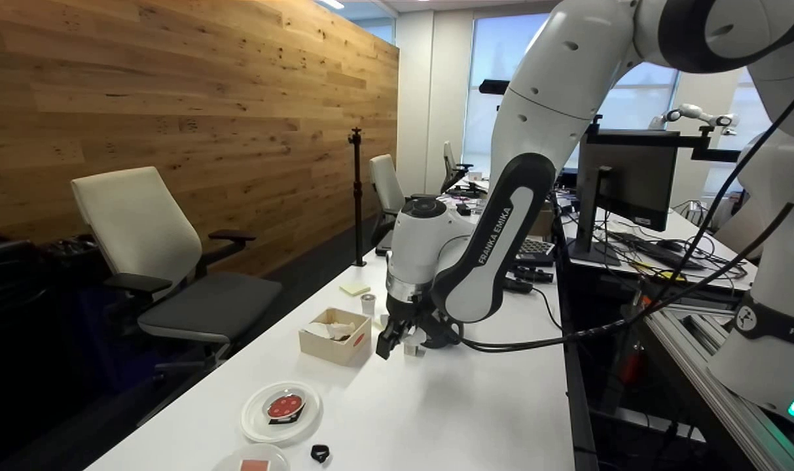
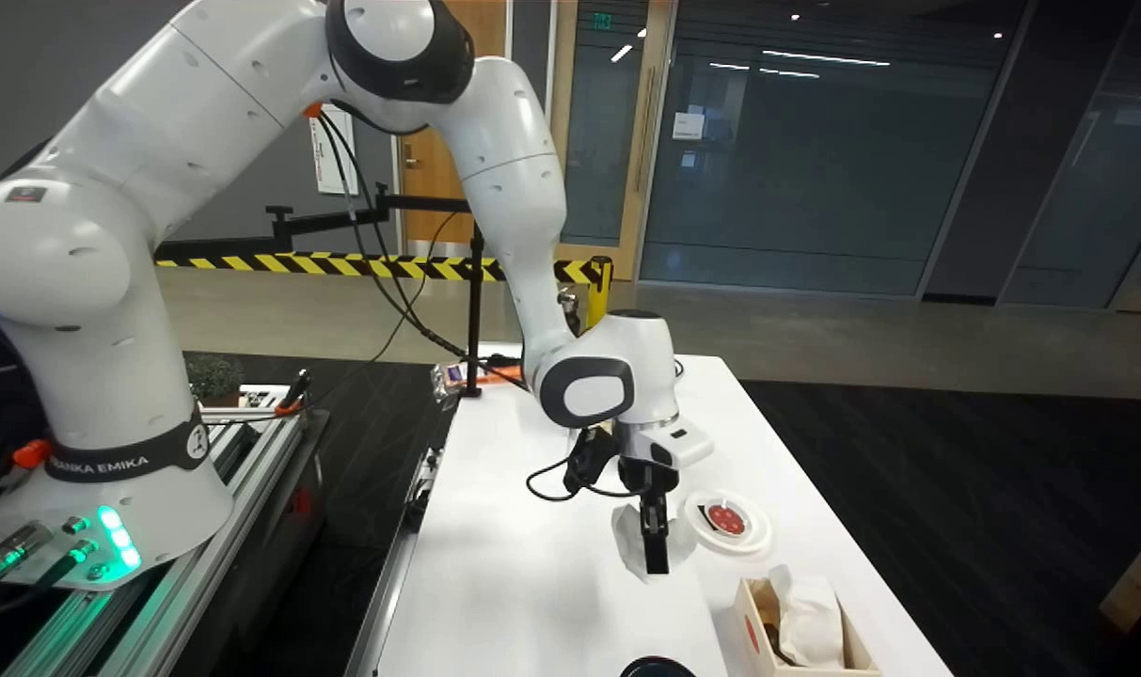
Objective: Use the white napkin to wipe the item on the white plate.
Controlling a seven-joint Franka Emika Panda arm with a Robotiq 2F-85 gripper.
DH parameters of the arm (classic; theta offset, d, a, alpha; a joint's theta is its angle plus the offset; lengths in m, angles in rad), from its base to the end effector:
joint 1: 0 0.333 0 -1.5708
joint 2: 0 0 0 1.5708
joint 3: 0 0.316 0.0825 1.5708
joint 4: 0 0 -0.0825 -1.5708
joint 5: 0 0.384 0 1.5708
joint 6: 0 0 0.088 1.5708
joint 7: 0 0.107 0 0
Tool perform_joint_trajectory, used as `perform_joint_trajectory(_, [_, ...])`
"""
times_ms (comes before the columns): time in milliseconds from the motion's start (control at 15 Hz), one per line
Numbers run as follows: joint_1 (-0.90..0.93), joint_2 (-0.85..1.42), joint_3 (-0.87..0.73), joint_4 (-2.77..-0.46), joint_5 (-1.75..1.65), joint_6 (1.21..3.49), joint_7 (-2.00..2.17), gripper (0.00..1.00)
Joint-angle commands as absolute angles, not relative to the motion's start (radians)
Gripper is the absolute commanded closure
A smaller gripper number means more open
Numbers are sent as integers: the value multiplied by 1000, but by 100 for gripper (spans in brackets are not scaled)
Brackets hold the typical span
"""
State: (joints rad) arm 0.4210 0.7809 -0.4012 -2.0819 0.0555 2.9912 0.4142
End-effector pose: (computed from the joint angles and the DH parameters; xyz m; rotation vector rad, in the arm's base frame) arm 0.5823 0.0017 0.0924 2.8765 -0.4586 0.3533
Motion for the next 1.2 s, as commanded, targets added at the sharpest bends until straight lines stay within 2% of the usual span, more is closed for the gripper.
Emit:
perform_joint_trajectory(0, [440,761,-423,-2106,17,3033,379,100])
perform_joint_trajectory(533, [434,766,-404,-2107,35,3015,369,100])
perform_joint_trajectory(1000, [317,732,-189,-2126,15,2834,218,100])
perform_joint_trajectory(1133, [293,724,-174,-2117,10,2760,202,100])
